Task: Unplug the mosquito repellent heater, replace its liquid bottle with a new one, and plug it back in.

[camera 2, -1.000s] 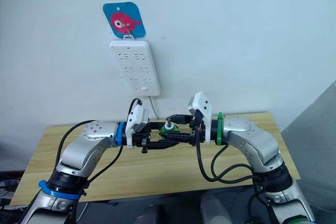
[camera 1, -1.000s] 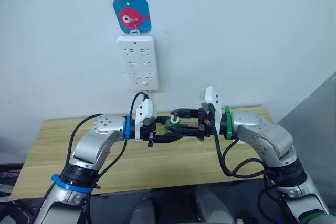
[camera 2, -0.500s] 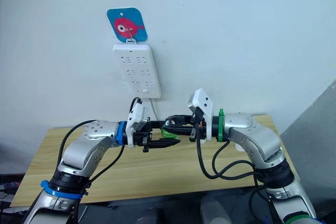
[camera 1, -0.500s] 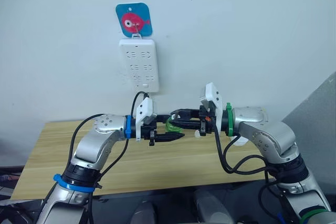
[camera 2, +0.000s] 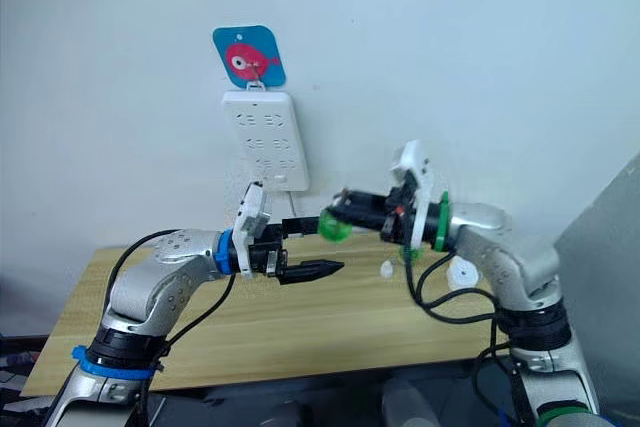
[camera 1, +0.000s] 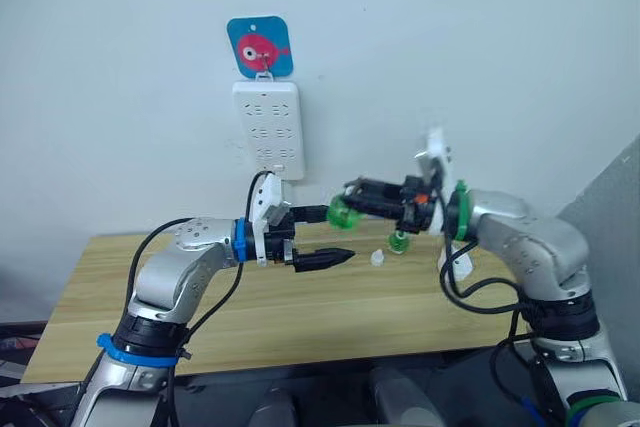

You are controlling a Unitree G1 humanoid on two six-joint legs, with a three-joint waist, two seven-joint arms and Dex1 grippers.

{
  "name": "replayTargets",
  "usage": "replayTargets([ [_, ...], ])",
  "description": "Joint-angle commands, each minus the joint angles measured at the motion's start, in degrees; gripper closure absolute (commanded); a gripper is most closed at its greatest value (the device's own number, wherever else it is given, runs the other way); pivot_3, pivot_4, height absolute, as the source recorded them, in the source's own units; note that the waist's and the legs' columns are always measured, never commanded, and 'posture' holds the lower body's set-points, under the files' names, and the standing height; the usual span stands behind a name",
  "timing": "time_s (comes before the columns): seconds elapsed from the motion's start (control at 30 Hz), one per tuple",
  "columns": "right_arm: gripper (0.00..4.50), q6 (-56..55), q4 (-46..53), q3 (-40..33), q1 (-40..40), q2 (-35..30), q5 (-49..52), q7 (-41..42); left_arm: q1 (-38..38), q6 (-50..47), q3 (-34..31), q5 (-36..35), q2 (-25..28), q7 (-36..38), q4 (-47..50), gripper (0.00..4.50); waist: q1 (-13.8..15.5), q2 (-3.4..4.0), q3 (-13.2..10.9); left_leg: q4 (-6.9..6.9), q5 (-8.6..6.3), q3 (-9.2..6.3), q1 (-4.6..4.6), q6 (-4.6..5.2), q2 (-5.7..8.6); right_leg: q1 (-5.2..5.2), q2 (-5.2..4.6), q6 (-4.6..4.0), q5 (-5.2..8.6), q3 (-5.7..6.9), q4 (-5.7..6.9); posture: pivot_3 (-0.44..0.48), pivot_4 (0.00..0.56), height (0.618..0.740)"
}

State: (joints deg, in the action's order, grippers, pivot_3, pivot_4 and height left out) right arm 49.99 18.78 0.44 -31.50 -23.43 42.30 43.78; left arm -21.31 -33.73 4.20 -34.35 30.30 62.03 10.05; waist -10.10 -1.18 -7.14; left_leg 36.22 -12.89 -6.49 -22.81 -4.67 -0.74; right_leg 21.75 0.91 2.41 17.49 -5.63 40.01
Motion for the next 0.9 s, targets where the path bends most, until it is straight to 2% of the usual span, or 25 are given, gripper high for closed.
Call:
replayTargets([
  [0.03,3.67,3.64,0.94,-6.41,-1.58,2.6,7.59,-5.54,-1.31,-7.6,-4.24,-7.51,-2.29,-5.75,3.31,0.0,-0.16,0.0,0.39,0.0,0.0,0.0,0.01,0.0,0.0,0.0,0.01,0.0,0.0,0.0,0.0,-0.155,0.009,0.74],
  [0.17,3.67,7.55,1.14,-11.92,-1.94,6.55,16.02,-13.6,-2.61,-16.67,-8.8,-17.62,-6.38,-14.03,6.19,0.0,-0.47,0.05,1.32,0.02,0.0,-0.04,-0.02,0.0,0.0,-0.01,0.0,0.0,0.0,0.02,0.02,-0.156,0.0,0.74],
  [0.43,3.67,8.63,1.28,-16.53,-0.88,11.22,28.77,-26.99,-6.51,-21.83,-14.67,-29.82,-12.69,-26.49,6.51,0.0,-0.97,0.22,2.31,0.02,0.0,-0.04,0.04,0.01,0.02,-0.08,0.03,0.01,0.01,0.01,0.01,-0.151,0.0,0.74],
  [0.67,3.67,7.46,0.36,-17.14,-0.79,11.37,36.84,-33.83,-8.28,-22.73,-15.94,-36.35,-14.09,-32.25,5.88,0.0,-1.01,0.56,2.75,0.01,0.0,-0.03,0.04,0.01,0.04,-0.1,0.03,0.01,0.01,-0.02,-0.01,-0.151,0.0,0.74],
  [0.9,3.67,6.82,-0.76,-16.1,-0.11,9.83,41.54,-35.56,-9.47,-22.49,-15.75,-39.13,-14.38,-35.08,5.36,0.0,-1.01,0.63,2.82,0.0,-0.01,-0.02,0.16,0.02,0.05,-0.24,0.05,0.02,0.02,-0.02,-0.06,-0.152,0.0,0.74],
])
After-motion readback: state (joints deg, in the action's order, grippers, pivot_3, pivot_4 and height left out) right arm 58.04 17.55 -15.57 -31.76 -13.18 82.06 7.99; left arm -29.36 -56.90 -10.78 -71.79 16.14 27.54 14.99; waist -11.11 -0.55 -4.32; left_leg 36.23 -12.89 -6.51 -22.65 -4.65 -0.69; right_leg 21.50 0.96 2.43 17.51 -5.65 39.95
